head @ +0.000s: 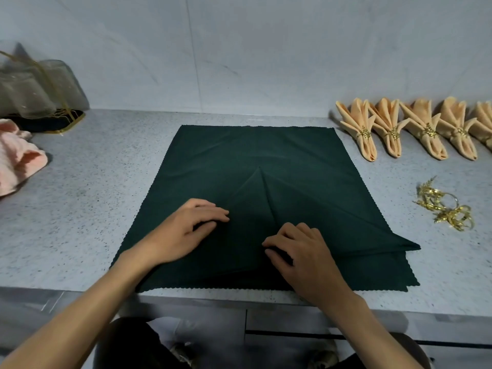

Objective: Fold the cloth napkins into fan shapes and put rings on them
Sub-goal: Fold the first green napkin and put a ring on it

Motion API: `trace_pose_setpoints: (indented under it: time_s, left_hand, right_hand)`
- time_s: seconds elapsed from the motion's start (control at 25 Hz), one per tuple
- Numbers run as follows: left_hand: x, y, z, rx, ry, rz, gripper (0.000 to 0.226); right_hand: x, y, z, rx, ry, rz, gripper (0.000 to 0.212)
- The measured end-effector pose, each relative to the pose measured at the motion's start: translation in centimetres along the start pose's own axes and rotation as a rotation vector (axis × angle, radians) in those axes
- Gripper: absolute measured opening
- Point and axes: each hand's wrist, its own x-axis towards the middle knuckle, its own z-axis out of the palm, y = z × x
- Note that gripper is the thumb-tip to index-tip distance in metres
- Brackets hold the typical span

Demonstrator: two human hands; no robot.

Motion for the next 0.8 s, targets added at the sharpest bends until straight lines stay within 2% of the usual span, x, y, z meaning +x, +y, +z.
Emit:
trace_pose_setpoints:
  time_s: [0.04,0.12,0.16,0.32,0.4,0.48,0.56,0.64,0.72,0.8]
  left_hand:
    - [0.2,-0.6,-0.8,-0.032,-0.001,0.002,0.037]
    - [0.5,-1.4,-2.6,-0.056,-0.112,-0.029,0.062]
    - [0.7,-1.5,-3.2,-0.069,-0.175,-0.051,0.064]
    - [1.9,-1.4,-4.8,-0.071,-0.388,-0.102,0.047]
    - [2.4,-1.2,-5.1,-0.054,-0.41,-0.095,0.046]
    - [2.9,-0.5,-4.9,-0.123,-0.35,-0.115,0.035]
    - [3.3,0.8,-4.0,-0.299,-0.2,-0.251,0.024]
    - [4.0,1.8,-2.6,-0.361,-0.041,-0.392,0.02]
    - [4.9,1.8,-0.8,-0.236,0.058,-0.48,0.025]
    - [5.5,1.9,0.7,-0.033,0.141,-0.53,0.031]
  right_hand:
    - [0.0,0.0,0.0,0.003,-0.001,-0.011,0.021]
    - [0.0,0.1,0.2,-0.004,-0.002,-0.051,0.02]
    - [0.0,0.2,0.3,-0.016,-0.003,-0.07,0.019]
    - [-0.1,0.0,0.4,-0.002,-0.014,-0.051,0.015]
    - [0.0,0.0,0.2,0.037,-0.02,-0.036,0.016]
    - [0.1,-0.1,-0.1,0.052,-0.019,-0.03,0.021]
    - [0.1,-0.8,-0.5,0.043,-0.028,-0.009,0.033]
    - [0.4,-1.5,-1.2,0.124,-0.069,0.105,0.051]
    - [0.9,-2.0,-2.1,0.295,-0.103,0.288,0.052]
    - [1.5,-2.2,-2.3,0.306,-0.088,0.42,0.043]
